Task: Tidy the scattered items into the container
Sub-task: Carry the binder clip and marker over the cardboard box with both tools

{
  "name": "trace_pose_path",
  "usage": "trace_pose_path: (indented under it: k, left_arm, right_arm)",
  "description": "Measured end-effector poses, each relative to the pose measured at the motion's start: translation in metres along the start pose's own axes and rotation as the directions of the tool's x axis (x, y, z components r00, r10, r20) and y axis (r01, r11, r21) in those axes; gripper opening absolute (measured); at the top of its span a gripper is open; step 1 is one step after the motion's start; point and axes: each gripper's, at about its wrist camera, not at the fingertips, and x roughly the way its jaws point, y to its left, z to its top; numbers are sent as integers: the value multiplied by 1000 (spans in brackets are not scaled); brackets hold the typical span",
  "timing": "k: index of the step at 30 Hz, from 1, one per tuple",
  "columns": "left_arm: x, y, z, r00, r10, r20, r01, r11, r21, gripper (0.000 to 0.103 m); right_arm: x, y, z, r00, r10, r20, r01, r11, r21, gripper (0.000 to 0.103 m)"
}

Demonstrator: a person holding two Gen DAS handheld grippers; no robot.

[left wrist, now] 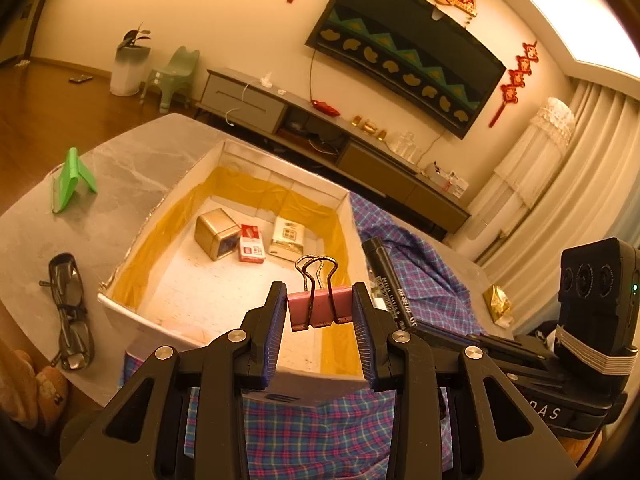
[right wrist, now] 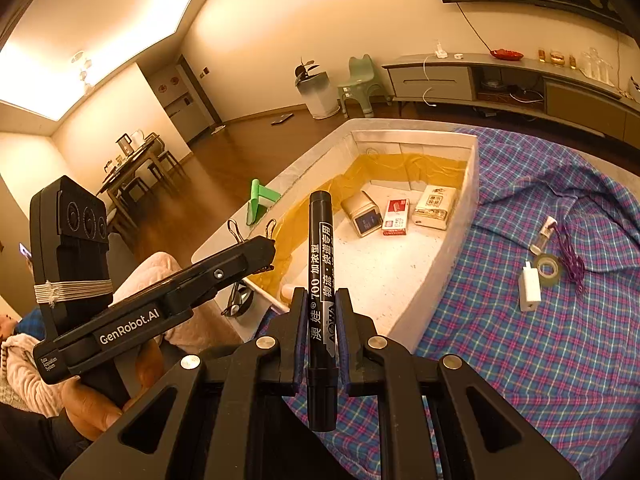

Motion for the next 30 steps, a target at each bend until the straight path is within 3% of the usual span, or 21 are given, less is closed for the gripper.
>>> trace_pose_path:
  k: [16,30]
  left_arm:
    - [16,18,24,1000,28,-11,-28,1000,8,34]
    - [51,31,33,990,85,-114,-84,996,11,34]
  right_arm:
    - [32,1,27,1000,-9,-25,9,1000,-17,15]
    - [62,-9,42,997,-43,-65,42,999,-24,15]
